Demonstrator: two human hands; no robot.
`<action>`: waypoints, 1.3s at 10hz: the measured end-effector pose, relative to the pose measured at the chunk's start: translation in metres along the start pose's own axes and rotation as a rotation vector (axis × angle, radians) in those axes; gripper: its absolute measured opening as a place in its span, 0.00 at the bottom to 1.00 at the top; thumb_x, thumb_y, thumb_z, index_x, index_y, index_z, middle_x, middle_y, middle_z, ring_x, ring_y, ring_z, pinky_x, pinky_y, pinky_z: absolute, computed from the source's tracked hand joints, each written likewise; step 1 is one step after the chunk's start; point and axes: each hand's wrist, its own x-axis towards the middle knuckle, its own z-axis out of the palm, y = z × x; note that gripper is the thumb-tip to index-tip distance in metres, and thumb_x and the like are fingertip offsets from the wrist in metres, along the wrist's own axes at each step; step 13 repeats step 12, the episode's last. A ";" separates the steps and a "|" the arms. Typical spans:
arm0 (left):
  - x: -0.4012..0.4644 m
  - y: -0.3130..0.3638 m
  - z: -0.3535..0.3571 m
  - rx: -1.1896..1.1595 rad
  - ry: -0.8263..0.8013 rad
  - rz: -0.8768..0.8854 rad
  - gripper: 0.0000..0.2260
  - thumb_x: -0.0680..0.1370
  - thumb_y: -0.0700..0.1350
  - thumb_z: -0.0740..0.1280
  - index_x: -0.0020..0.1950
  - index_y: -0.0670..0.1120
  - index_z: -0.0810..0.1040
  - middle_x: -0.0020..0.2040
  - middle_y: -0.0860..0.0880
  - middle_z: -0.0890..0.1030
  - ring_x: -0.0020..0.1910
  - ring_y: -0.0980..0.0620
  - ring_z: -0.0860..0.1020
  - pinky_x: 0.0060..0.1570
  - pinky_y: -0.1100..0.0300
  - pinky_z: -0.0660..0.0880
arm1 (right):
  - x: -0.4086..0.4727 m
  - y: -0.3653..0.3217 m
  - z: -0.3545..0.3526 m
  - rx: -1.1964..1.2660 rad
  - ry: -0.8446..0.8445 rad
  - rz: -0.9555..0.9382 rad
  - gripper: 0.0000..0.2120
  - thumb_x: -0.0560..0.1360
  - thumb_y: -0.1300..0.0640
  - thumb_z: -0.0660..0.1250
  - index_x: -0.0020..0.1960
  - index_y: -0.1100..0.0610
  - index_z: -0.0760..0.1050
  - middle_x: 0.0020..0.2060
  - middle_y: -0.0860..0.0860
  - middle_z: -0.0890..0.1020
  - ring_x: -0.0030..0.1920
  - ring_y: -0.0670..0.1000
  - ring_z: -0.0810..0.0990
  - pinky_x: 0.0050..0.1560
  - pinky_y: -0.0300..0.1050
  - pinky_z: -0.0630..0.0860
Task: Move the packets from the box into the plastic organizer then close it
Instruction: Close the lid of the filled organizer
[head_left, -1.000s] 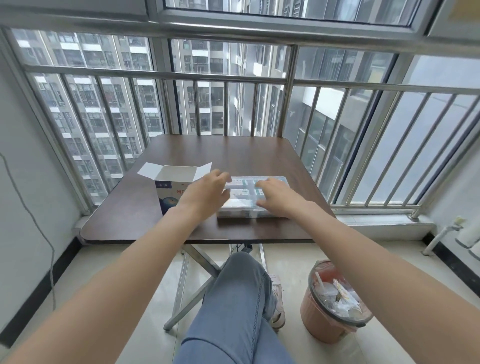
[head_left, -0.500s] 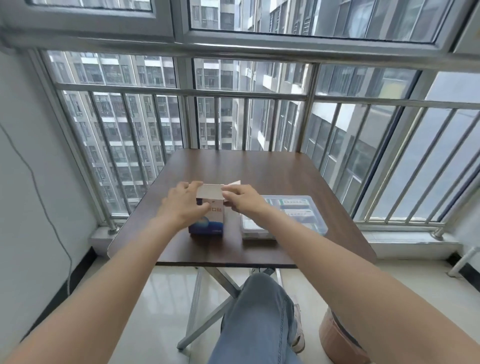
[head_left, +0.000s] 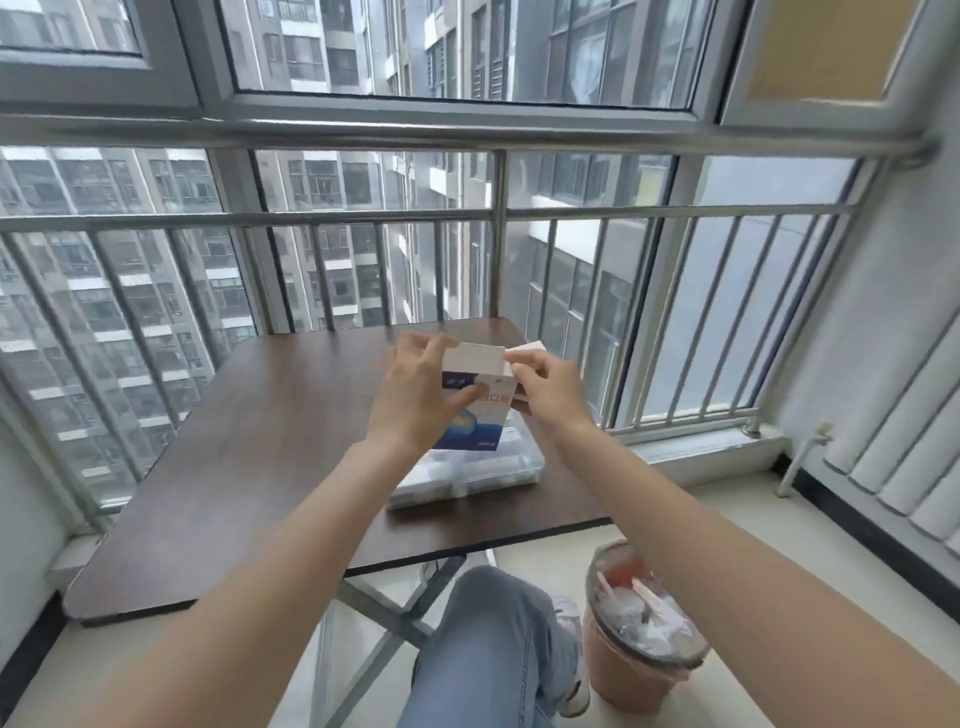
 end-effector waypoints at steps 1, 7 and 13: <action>0.011 0.041 0.035 -0.066 -0.059 0.046 0.27 0.70 0.51 0.74 0.64 0.45 0.70 0.59 0.42 0.70 0.60 0.43 0.67 0.57 0.57 0.66 | 0.002 0.012 -0.052 -0.057 0.125 -0.024 0.10 0.78 0.59 0.60 0.54 0.52 0.78 0.52 0.53 0.81 0.54 0.54 0.79 0.55 0.55 0.79; -0.016 0.156 0.349 -0.092 -0.635 0.185 0.19 0.77 0.45 0.66 0.66 0.42 0.69 0.62 0.42 0.71 0.62 0.41 0.68 0.61 0.50 0.68 | -0.005 0.221 -0.264 -0.198 0.494 0.400 0.13 0.76 0.63 0.60 0.49 0.47 0.78 0.50 0.50 0.80 0.54 0.55 0.79 0.57 0.55 0.77; -0.057 0.042 0.485 -0.198 -0.840 -0.281 0.26 0.77 0.44 0.65 0.74 0.48 0.62 0.70 0.45 0.68 0.70 0.45 0.65 0.67 0.50 0.64 | 0.009 0.374 -0.237 -0.244 0.326 0.770 0.19 0.80 0.58 0.57 0.70 0.53 0.69 0.66 0.53 0.74 0.66 0.55 0.71 0.67 0.47 0.67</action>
